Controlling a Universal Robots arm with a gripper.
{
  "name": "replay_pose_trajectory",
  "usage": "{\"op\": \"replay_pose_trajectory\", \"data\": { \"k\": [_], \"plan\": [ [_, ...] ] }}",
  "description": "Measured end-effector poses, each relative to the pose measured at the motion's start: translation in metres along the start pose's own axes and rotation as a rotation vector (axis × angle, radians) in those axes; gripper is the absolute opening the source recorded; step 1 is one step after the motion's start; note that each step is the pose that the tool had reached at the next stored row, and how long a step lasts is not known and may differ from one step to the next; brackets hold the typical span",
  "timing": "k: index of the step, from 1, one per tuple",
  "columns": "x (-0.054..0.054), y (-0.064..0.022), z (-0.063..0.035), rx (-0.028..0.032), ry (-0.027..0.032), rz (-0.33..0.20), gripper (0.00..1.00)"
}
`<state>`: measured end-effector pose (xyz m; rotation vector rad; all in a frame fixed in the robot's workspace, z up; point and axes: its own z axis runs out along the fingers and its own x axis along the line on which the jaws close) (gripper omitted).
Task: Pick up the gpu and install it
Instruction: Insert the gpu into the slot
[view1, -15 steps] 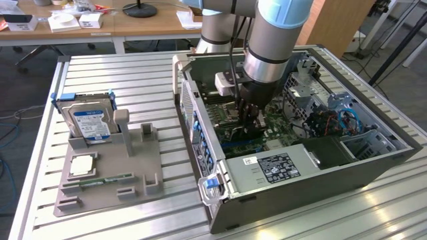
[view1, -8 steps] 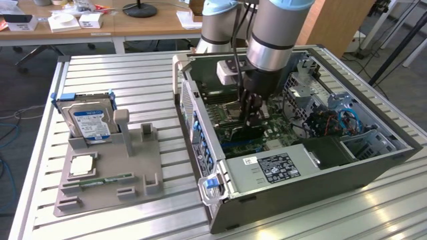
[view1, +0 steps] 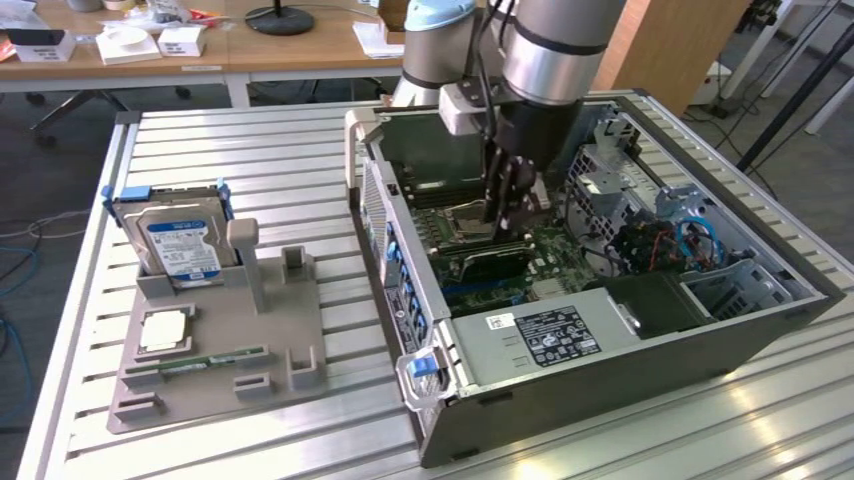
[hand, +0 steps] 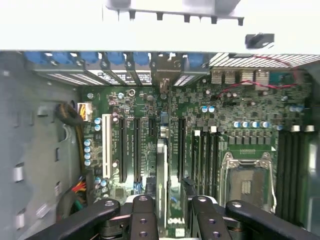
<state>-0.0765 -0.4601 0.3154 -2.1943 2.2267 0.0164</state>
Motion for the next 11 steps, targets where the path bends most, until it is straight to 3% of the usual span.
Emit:
{"op": "replay_pose_trajectory", "data": {
  "k": [11],
  "plan": [
    [-0.001, -0.0002, -0.043, 0.0, 0.0, 0.0, 0.34]
  ]
}}
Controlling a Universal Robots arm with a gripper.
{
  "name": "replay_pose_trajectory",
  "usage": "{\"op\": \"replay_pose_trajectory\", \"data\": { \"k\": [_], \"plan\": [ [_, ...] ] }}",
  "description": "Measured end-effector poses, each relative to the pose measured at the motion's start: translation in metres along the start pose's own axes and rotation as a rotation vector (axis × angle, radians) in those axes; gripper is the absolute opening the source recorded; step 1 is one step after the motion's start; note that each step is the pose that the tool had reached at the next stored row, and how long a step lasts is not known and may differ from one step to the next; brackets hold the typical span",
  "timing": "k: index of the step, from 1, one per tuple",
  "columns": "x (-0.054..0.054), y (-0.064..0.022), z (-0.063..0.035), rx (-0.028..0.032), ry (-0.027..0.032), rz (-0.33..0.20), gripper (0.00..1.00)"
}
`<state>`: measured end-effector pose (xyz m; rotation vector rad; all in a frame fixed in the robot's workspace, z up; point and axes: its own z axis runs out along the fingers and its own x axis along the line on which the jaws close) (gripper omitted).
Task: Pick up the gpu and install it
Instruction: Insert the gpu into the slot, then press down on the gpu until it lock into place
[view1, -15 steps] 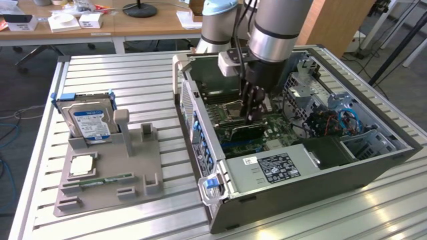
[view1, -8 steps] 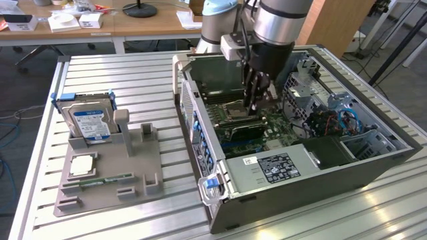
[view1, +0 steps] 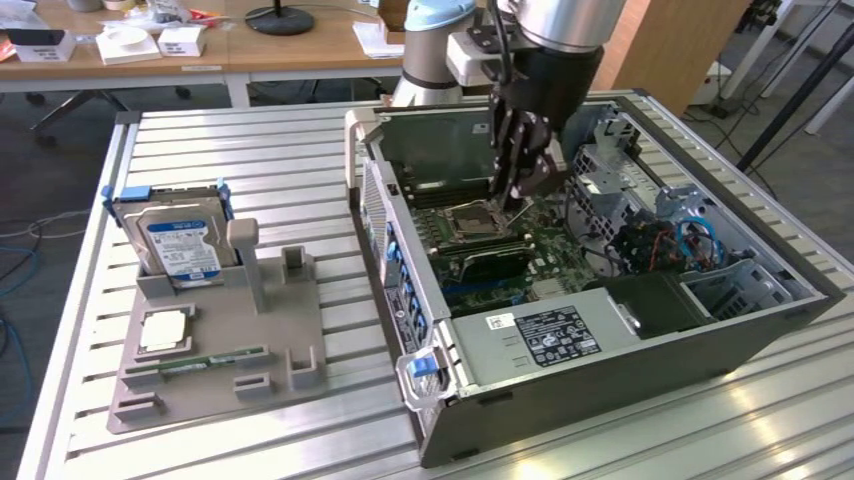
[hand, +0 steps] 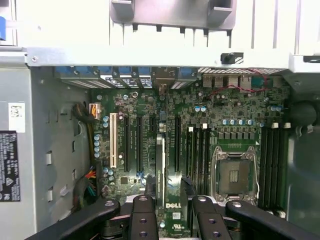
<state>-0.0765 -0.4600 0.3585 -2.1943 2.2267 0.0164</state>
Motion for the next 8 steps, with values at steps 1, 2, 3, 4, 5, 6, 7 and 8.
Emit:
{"op": "replay_pose_trajectory", "data": {
  "k": [1, 2, 3, 4, 5, 6, 7, 8],
  "plan": [
    [0.0, 0.0, -0.0025, 0.0, 0.0002, 0.0, 0.34],
    [0.0, 0.0, -0.0025, 0.0001, -0.0002, 0.0, 0.34],
    [0.0, 0.0, -0.0025, 0.0001, -0.0002, 0.0, 0.34],
    [0.0, 0.0, -0.0025, 0.0001, -0.0002, 0.0, 0.34],
    [0.0, 0.0, -0.0025, 0.0001, -0.0001, 0.0, 0.34],
    [-0.0001, 0.0, -0.0026, 0.0, -0.0001, 0.0, 0.34],
    [-0.0001, 0.0, -0.0026, 0.0, -0.0001, 0.0, 0.34],
    [0.0, 0.0, -0.0026, 0.0, 0.0, 0.0, 0.34]
  ]
}}
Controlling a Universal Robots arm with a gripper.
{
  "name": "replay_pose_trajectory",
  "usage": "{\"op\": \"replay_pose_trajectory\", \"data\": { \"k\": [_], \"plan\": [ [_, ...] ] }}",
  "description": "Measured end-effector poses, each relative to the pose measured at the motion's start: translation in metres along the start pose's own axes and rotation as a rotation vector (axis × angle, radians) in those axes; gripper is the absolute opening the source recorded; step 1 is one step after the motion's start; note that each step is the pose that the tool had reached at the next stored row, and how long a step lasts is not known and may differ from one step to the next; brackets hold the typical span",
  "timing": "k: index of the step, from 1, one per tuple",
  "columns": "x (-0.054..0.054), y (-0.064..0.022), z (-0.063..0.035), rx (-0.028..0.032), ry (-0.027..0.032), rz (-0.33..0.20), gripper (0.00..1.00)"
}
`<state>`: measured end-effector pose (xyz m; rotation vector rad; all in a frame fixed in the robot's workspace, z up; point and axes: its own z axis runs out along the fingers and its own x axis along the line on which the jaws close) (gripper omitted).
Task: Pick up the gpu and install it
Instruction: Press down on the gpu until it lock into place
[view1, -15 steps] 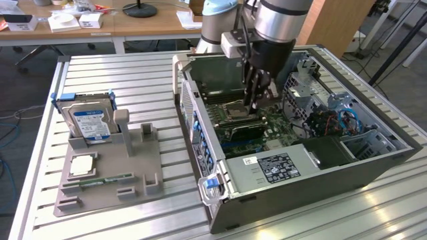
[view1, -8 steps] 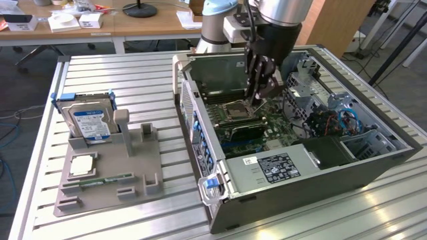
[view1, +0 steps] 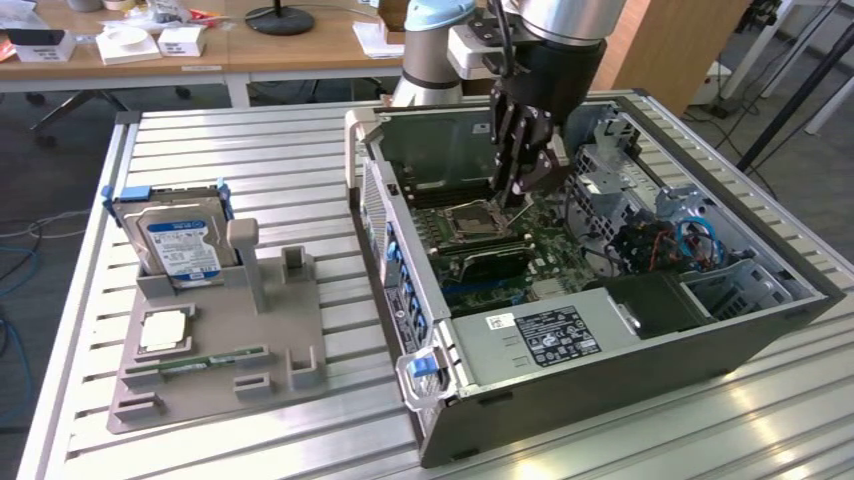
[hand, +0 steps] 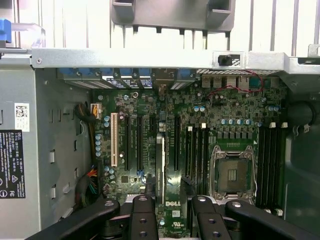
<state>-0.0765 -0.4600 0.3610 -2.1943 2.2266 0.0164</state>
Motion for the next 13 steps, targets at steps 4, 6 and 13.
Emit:
{"op": "replay_pose_trajectory", "data": {
  "k": [4, 6, 13],
  "plan": [
    [0.0, 0.0, 0.0, 0.0001, -0.0001, 0.0, 0.34],
    [0.0, 0.0, 0.0, 0.0, 0.0, 0.0, 0.34],
    [0.0, 0.0, 0.0, 0.0, -0.0001, 0.0, 0.2]
  ]
}}
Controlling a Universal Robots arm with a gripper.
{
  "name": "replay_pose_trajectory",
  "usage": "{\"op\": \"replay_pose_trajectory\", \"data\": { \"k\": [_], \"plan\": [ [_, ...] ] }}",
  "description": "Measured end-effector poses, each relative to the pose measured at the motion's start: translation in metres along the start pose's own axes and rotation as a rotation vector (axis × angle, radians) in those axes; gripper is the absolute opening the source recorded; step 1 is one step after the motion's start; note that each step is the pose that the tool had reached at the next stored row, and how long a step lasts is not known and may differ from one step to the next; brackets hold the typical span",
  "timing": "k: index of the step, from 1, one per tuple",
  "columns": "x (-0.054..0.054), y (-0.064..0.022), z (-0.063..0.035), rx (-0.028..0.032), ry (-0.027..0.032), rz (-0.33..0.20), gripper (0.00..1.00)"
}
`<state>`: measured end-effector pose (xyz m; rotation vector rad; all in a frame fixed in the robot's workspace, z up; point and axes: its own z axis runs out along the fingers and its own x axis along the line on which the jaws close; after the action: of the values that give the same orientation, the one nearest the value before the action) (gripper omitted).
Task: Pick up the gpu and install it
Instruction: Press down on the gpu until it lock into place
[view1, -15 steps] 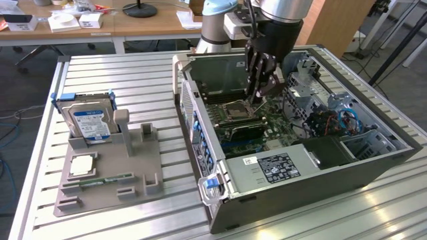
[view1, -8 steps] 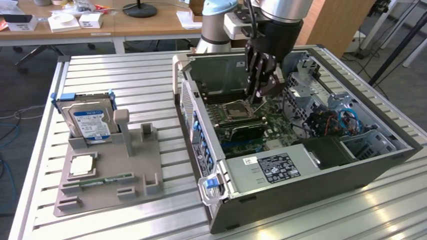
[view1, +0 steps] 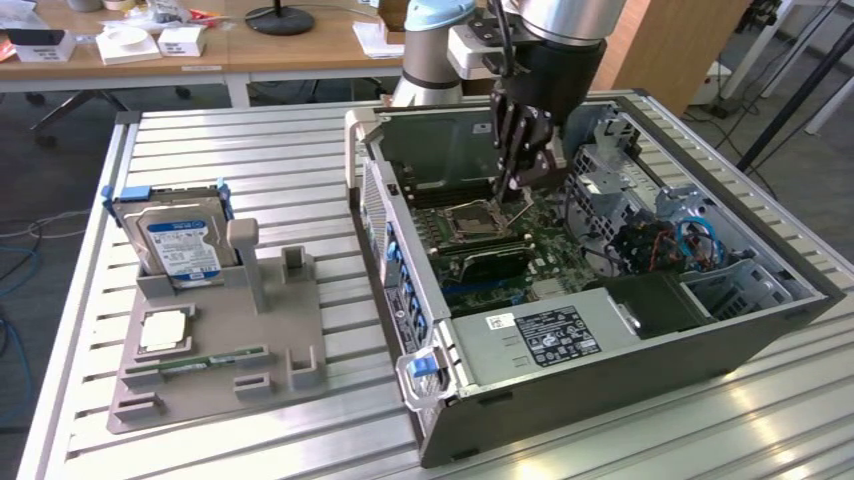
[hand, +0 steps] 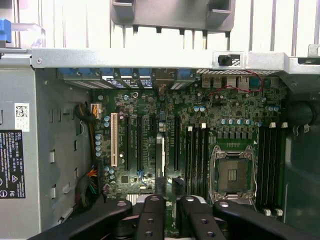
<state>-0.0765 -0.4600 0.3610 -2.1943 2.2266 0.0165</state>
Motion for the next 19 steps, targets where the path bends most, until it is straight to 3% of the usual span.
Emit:
{"op": "replay_pose_trajectory", "data": {
  "k": [3, 9, 19],
  "plan": [
    [0.0, 0.0, 0.0, 0.0, 0.0001, 0.0, 0.1],
    [0.0, 0.0, 0.0008, 0.0, -0.0007, 0.0, 0.1],
    [0.0, 0.0001, 0.0186, -0.0001, -0.0008, 0.0, 0.1]
  ]
}}
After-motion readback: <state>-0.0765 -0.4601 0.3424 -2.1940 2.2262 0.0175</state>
